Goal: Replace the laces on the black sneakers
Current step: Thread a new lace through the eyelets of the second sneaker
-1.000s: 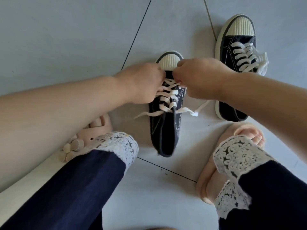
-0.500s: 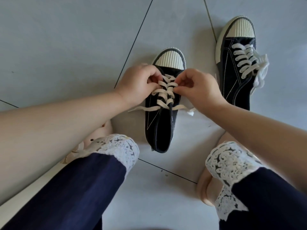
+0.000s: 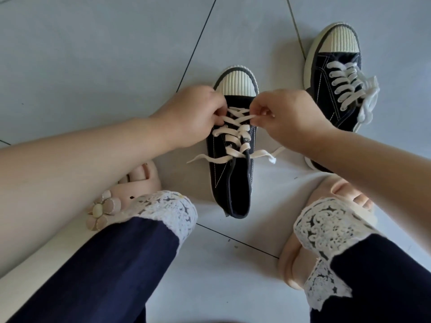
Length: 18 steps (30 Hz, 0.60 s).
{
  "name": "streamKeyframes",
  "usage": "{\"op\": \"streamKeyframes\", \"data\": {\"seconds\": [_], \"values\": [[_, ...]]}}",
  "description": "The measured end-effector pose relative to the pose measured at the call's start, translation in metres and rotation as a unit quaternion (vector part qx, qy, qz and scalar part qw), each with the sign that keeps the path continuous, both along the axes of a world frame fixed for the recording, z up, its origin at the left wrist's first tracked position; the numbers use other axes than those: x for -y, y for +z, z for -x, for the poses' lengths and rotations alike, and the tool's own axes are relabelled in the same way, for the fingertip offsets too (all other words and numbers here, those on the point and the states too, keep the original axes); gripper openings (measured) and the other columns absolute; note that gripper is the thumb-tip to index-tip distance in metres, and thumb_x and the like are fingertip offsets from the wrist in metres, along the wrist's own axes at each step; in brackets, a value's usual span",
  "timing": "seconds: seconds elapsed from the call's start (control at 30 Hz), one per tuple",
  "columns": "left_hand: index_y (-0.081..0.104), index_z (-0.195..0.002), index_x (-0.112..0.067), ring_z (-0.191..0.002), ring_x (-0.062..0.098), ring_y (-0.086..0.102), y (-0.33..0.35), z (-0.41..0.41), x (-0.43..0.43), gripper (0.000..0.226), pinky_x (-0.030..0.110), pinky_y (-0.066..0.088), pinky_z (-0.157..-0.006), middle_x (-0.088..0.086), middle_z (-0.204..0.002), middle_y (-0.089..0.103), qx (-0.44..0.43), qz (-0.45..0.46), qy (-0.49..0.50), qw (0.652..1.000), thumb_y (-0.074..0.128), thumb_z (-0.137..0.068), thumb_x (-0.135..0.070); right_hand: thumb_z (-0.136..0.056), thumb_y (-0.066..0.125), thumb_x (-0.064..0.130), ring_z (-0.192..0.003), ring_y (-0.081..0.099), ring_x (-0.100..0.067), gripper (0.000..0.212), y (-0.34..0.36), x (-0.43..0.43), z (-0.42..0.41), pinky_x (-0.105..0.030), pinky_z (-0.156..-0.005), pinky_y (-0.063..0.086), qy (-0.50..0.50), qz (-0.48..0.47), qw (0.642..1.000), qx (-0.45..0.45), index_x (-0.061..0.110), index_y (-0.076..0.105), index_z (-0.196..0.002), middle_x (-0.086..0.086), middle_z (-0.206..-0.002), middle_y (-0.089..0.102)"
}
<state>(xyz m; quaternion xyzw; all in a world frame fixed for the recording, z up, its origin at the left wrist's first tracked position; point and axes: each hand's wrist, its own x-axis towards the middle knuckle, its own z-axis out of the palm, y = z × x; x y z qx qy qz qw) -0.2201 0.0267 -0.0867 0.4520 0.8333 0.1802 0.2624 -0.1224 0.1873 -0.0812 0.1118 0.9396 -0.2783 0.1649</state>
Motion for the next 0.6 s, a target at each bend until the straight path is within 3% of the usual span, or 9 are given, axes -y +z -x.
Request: {"op": "streamKeyframes", "data": {"seconds": [0.07,0.13,0.4,0.6], "values": [[0.067,-0.091,-0.001,-0.077,0.019,0.052,-0.001,-0.005,0.002,0.013,0.018,0.030,-0.065,0.015,-0.091,0.065,0.026,-0.040,0.063,0.997,0.063,-0.081,-0.007,-0.084,0.063,0.017,-0.074,0.051,-0.012,0.008,0.000,0.004,-0.008,-0.019,-0.065,0.034,-0.051,0.041,0.997,-0.027,0.011,0.065,-0.090,0.004,-0.080,0.057],[0.068,-0.087,-0.002,-0.073,0.013,0.049,-0.001,-0.009,0.004,0.011,0.017,0.032,-0.064,0.013,-0.087,0.066,0.030,-0.052,0.086,0.994,0.067,-0.077,-0.008,-0.082,0.065,0.014,-0.072,0.056,-0.013,0.007,0.000,0.009,-0.014,-0.016,-0.067,0.040,-0.099,0.067,0.992,-0.049,0.009,0.066,-0.088,0.004,-0.076,0.059],[0.059,-0.072,0.000,-0.071,0.016,0.049,-0.001,-0.012,0.000,0.005,0.021,0.031,-0.059,0.013,-0.080,0.064,0.030,-0.039,0.067,0.997,0.063,-0.071,-0.004,-0.073,0.062,0.007,-0.070,0.061,-0.022,0.005,0.000,0.011,-0.013,-0.035,-0.067,0.050,-0.109,0.070,0.990,-0.047,0.010,0.058,-0.070,-0.006,-0.076,0.067],[0.059,-0.071,-0.005,-0.069,0.016,0.049,0.001,-0.011,0.000,0.005,0.024,0.033,-0.059,0.003,-0.076,0.056,0.063,-0.019,0.044,0.997,0.063,-0.072,-0.005,-0.074,0.062,0.010,-0.073,0.061,-0.020,0.013,-0.002,0.009,-0.018,-0.032,-0.066,0.049,-0.116,0.088,0.989,-0.024,0.016,0.052,-0.069,-0.004,-0.079,0.067]]}}
